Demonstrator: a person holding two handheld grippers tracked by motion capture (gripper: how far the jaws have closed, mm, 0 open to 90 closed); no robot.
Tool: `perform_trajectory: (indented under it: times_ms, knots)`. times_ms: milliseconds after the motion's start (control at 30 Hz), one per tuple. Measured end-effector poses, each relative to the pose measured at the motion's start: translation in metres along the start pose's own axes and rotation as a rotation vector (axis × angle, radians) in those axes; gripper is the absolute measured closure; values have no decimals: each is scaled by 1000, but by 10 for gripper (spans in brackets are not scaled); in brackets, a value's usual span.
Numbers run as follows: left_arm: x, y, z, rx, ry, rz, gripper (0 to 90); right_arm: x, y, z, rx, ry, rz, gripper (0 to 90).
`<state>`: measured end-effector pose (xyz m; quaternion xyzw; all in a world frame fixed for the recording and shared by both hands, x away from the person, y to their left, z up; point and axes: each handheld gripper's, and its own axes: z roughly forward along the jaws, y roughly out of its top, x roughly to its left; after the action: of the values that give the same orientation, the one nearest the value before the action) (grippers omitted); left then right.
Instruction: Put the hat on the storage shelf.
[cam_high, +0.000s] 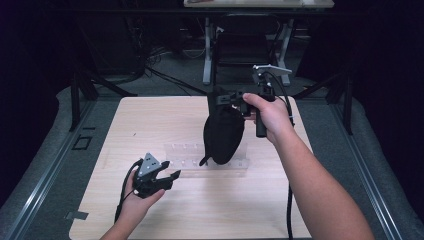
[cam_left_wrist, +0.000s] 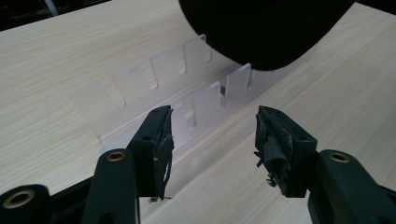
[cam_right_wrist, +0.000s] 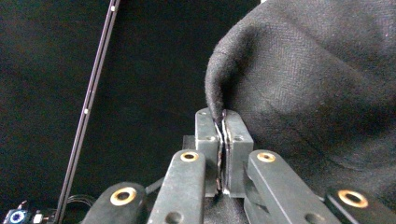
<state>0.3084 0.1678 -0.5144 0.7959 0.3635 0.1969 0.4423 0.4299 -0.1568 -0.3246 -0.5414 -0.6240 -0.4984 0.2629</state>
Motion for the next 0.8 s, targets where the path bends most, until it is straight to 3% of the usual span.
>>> perform_trajectory:
  times_ms: [500,800]
  knots:
    - [-26,30,11,-33,-54,44,565,2,-1,8,-2,15,-7,861]
    - [-39,51,12,-40,-55,101,623,3,-1,10,-4,19,-10,856]
